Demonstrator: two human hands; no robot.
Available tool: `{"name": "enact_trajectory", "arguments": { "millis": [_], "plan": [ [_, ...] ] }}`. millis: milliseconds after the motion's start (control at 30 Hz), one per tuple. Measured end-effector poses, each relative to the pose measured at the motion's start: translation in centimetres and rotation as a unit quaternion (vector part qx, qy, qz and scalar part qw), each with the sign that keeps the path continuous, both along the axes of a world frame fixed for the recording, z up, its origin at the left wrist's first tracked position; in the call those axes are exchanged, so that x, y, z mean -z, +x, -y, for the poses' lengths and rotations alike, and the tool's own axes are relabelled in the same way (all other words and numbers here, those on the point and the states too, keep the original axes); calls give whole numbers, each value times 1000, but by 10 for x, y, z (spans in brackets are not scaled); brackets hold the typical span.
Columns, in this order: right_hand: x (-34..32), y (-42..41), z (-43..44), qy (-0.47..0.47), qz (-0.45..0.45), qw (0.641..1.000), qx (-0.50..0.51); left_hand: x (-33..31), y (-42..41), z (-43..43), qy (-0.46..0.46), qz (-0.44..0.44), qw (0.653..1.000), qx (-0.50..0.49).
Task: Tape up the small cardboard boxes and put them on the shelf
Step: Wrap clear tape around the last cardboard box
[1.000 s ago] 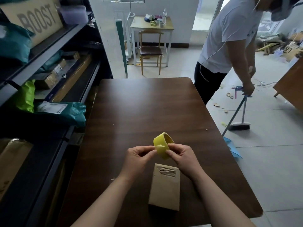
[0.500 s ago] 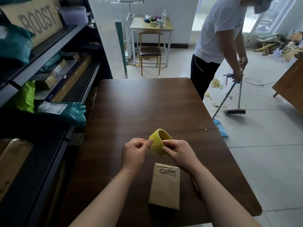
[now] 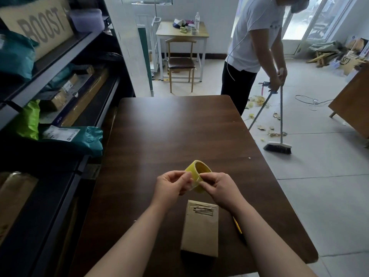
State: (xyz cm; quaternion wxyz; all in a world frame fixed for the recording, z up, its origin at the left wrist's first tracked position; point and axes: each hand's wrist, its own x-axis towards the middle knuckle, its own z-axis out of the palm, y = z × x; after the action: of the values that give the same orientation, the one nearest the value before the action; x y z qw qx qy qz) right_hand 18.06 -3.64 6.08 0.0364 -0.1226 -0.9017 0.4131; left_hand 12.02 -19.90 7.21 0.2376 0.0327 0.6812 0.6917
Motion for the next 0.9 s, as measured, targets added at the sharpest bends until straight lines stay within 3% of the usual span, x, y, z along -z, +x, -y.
{"name": "enact_trajectory", "arguments": {
  "millis": [267, 400, 533, 733, 900],
  "plan": [
    [0, 2, 1, 3, 27, 1000, -7, 7, -2, -1, -59, -82, 993, 55],
    [2, 2, -2, 11, 46, 999, -18, 14, -5, -1, -126, -142, 982, -19],
    [1, 5, -7, 16, 67, 997, -20, 13, -11, -2, -135, -176, 972, -80],
    [-11, 7, -13, -32, 66, 997, -17, 14, -15, -8, -73, -81, 989, -103],
    [-7, 17, -15, -114, 71, 991, 15, 16, -13, -14, -123, -102, 981, -107]
  ]
}}
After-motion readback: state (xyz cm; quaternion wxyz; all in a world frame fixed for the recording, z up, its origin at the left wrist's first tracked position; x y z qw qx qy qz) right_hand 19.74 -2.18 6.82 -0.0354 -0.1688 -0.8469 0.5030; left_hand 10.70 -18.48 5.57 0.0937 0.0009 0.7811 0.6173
